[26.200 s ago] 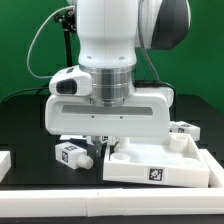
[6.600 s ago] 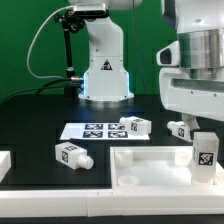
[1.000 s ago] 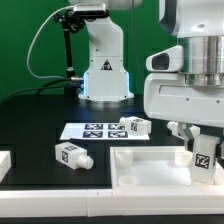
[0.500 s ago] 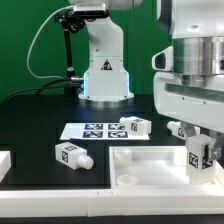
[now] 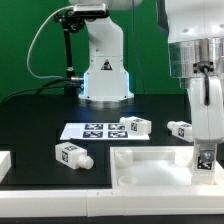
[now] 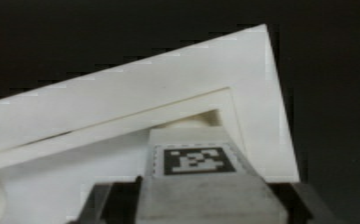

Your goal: Assemble one leg

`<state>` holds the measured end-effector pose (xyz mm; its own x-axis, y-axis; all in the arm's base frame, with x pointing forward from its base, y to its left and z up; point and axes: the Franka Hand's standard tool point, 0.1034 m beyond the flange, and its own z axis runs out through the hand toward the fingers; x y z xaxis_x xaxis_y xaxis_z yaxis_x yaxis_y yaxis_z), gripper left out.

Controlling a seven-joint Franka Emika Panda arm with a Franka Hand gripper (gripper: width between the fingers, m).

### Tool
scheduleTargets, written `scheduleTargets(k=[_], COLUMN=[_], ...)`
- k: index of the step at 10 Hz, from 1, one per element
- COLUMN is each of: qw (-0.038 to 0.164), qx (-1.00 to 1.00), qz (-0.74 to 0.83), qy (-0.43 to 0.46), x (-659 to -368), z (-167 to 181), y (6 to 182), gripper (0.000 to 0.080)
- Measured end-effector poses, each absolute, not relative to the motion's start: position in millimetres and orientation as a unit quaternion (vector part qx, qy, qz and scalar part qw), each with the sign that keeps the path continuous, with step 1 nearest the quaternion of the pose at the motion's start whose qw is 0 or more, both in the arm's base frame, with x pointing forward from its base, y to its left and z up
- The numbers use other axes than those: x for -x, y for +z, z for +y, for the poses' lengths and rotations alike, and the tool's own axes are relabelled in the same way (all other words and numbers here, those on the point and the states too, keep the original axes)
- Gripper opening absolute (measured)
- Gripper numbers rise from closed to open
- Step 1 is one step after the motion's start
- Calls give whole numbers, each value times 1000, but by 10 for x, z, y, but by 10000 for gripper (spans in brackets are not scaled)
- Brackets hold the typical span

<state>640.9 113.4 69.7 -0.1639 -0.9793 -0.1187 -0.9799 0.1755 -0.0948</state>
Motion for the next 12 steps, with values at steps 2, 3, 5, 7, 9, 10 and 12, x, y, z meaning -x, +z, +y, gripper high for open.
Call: scheduleTargets(k=[2, 3, 5, 7, 9, 10, 12], qw=[76, 76, 75, 69, 48, 43, 46], qx=[755, 815, 837, 879, 947, 967, 957], qz=[651, 574, 541, 471, 315, 246, 280], qy=[-9, -16, -19, -26, -47, -56, -55], x=[-6403, -6402, -6395, -6397, -6440, -6460, -6459], z=[1164, 1176, 1176, 1153, 1131, 1110, 1111], y=[692, 701, 701, 699, 739, 736, 733], gripper=[500, 500, 641, 648, 649, 649, 489])
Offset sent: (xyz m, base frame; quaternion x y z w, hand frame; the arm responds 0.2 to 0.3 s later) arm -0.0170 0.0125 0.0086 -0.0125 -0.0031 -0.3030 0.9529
